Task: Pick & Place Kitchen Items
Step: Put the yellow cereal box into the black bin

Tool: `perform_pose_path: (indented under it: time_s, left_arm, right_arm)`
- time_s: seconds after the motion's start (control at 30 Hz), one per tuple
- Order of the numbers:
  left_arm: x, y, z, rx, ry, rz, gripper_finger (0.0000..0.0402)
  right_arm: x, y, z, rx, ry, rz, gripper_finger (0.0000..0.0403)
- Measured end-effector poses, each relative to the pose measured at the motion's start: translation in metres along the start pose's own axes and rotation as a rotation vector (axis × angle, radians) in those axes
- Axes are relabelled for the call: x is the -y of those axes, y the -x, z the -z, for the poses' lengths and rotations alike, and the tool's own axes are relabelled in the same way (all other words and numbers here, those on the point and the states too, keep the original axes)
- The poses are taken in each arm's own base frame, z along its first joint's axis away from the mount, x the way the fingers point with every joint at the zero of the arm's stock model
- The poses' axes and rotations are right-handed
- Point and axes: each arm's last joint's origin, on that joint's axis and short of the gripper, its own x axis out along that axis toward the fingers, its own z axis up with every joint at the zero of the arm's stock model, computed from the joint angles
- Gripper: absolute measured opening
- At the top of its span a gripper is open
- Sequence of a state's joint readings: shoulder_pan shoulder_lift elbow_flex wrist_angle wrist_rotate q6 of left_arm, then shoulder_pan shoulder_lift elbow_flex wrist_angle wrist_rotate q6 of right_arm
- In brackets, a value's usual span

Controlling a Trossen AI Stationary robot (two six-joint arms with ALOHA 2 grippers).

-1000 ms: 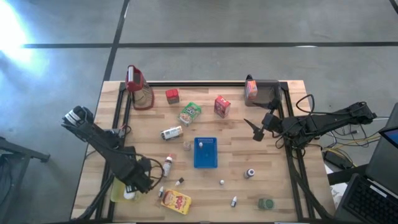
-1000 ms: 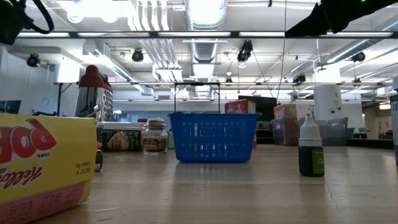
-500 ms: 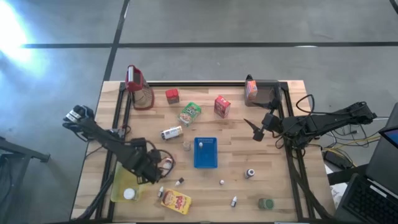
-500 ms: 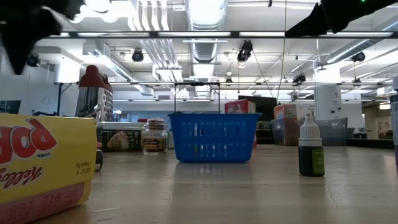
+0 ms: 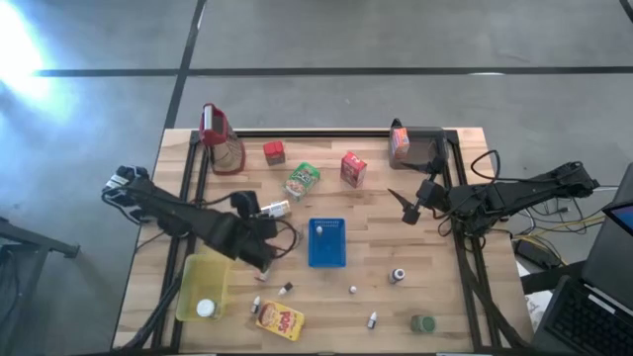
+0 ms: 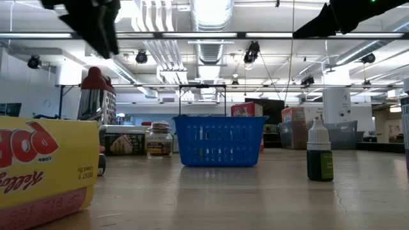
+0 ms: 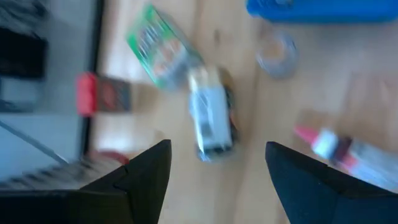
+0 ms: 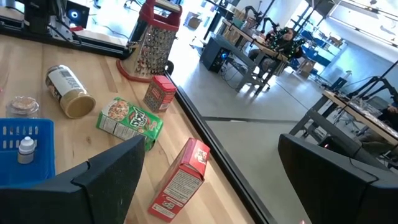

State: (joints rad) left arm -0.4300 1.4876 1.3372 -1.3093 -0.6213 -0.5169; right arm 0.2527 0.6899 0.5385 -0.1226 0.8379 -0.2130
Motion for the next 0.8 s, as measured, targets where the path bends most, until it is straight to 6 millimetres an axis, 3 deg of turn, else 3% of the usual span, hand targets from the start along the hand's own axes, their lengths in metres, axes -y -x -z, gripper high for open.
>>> perform_pose_path:
  time_s: [0.13,0.27,0.57,0.8]
  left_arm:
    - [-0.003,0.0,-0.007,0.086,0.027,-0.076,0.0265]
    - [0.0,-0.002,-0.009,0.092,0.044,-0.042,0.0265]
    - [0.028,0.005,-0.014,0.081,-0.056,0.408,0.0265]
    - [0.047,0.018,-0.012,0.167,-0.075,0.474,0.0265]
  right_arm:
    - [0.0,0.0,0.0,0.0,0.003,0.0,0.0364]
    - [0.0,0.0,0.0,-0.001,0.002,0.0,0.0364]
    - [0.0,0.0,0.0,-0.001,0.004,0.0,0.0364]
    - [0.0,0.0,0.0,-0.001,0.005,0.0,0.0364]
